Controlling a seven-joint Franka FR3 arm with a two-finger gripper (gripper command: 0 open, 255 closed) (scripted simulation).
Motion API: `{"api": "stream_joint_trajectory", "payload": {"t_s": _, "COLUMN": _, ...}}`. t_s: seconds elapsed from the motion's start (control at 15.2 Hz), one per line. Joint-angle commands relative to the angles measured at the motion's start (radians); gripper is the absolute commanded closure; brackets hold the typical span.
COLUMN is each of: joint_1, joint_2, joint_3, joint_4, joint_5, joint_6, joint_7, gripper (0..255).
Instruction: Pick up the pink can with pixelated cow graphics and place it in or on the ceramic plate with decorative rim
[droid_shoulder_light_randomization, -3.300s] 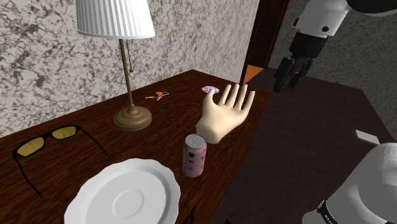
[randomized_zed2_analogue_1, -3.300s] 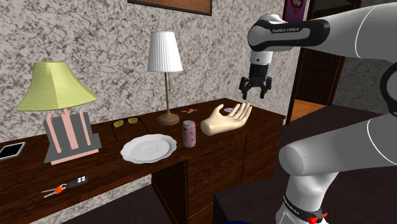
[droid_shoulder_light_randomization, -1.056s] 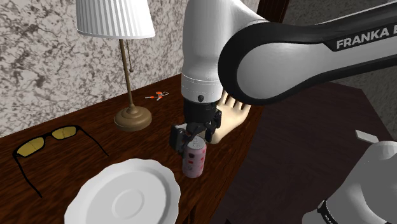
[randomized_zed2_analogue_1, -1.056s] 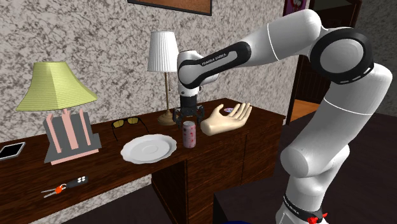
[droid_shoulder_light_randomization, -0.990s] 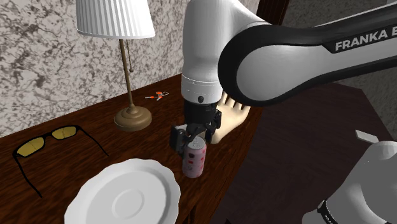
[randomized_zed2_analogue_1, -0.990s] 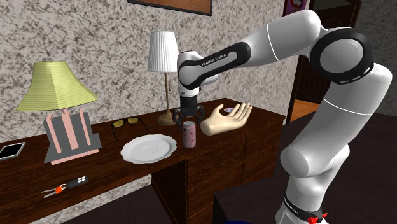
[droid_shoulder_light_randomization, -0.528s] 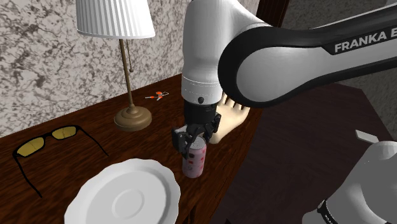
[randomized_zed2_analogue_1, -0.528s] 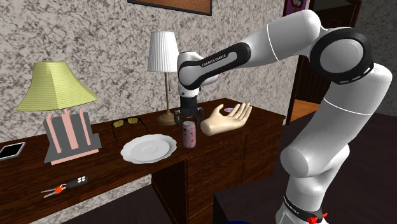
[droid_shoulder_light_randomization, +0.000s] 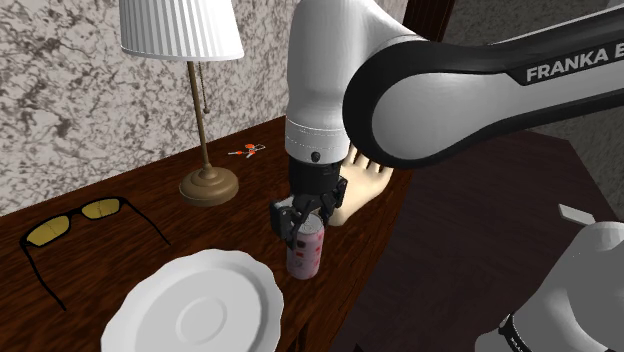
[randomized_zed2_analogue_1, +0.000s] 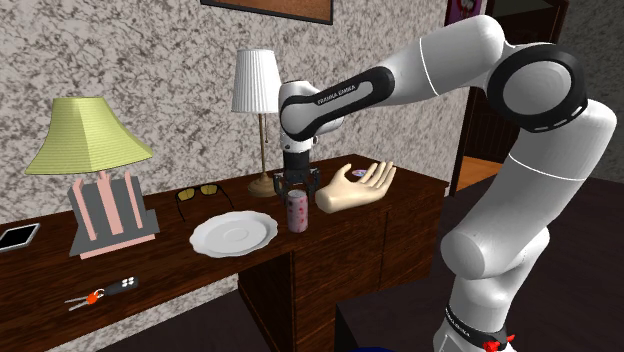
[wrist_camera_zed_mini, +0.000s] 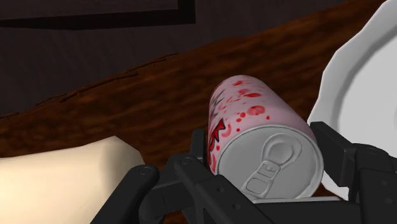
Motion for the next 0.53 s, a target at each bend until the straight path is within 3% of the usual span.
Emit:
{"api": "stream_joint_trajectory", "payload": {"t_s": 0.0, "joint_1": 0.000, "joint_2": 0.001, "joint_3": 0.000, "joint_4": -0.002, "joint_5": 0.000, "joint_6": -0.001, "joint_7": 0.000, "gripper": 255}}
{"api": "stream_joint_trajectory", "payload": {"t_s": 0.46, "joint_1": -0.002, "joint_2": -0.019, "joint_3": -0.012, "joint_4": 0.076, "joint_5": 0.005, "joint_6": -0.096, "joint_7": -0.006, "gripper": 255}}
